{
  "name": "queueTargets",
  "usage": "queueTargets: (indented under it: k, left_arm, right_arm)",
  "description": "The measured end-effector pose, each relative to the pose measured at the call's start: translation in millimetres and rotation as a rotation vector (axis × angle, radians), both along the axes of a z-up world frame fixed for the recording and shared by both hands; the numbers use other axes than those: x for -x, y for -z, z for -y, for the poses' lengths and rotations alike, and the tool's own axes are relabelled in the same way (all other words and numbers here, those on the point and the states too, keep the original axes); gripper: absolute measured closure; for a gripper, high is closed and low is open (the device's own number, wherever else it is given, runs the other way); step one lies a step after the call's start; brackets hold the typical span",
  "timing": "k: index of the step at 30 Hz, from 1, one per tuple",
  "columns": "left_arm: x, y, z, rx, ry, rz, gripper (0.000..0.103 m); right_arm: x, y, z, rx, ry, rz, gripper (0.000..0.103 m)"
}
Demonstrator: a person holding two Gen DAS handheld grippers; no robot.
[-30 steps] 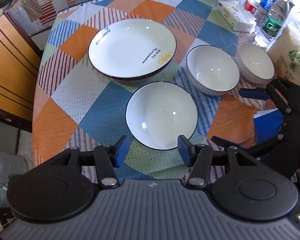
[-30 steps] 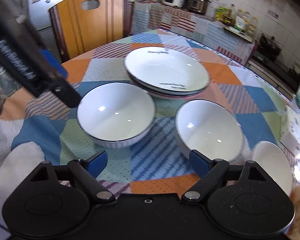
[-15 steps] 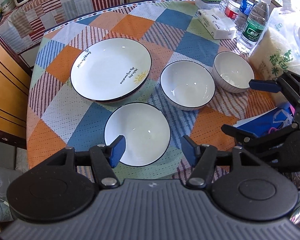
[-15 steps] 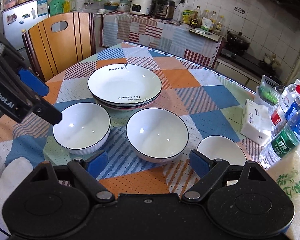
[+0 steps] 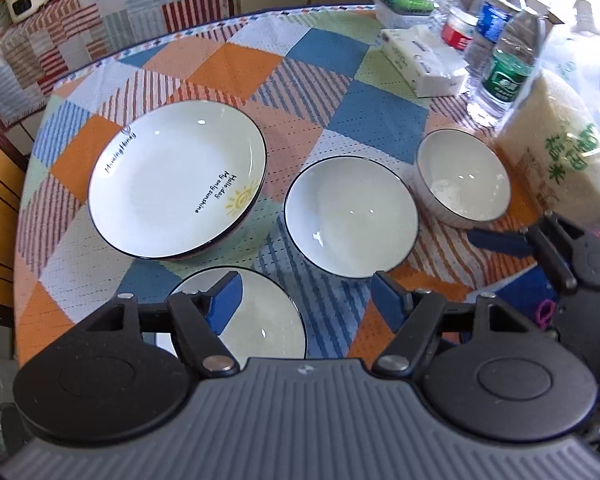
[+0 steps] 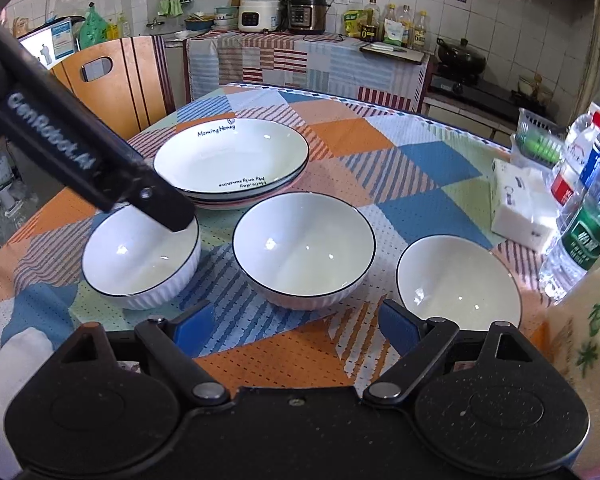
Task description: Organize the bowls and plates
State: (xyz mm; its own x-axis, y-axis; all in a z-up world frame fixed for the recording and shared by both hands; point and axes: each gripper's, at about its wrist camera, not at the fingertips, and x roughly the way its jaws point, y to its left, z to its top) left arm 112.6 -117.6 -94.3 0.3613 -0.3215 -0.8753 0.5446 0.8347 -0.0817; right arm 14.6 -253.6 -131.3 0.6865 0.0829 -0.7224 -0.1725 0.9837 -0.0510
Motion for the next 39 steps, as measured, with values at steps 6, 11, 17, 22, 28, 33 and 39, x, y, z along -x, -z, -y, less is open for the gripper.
queueTargets:
  k: [6,11,17,22,28,33,39]
  left_arm:
    - [-26.5,29.5,15.4,0.033,-0.007,-0.066,0.033]
    - [-34.1,40.7,31.7,-0.028,0.011,-0.035,0.033]
    - [-44.2,50.9,42.5,-0.063,0.030,-0.031,0.037]
    - [-51.8,61.0,47.2,-0.071,0.040,-0.039,0.060]
    - [-55.8,78.5,47.3,-0.098,0.023,-0.038,0.085]
    - [-53.3,82.5,42.6,-0.095,0.010,-0.039,0.090]
    - [-52.1,82.5,38.8,-0.077,-0.016,-0.061,0.090]
  right_arm:
    - [-17.1,26.7,-0.8,-0.011,0.026,-0.017,0.012]
    - [-27.9,41.1,-4.9,-0.003,0.032,-0.030,0.012]
    - [-42.8,53.6,-3.7,-0.033,0.052,-0.034,0.012]
    - [-52.3,62.3,-1.5,-0.070,0.073,-0.016,0.012]
    - [-53.9,68.7,-9.8,-0.012,0.071,0.002,0.011]
    - [-55.4,69.2,-9.4,-0.018,0.093,0.019,0.010]
    - [-60.7,76.2,-13.5,0.028,0.113,0.053,0.010]
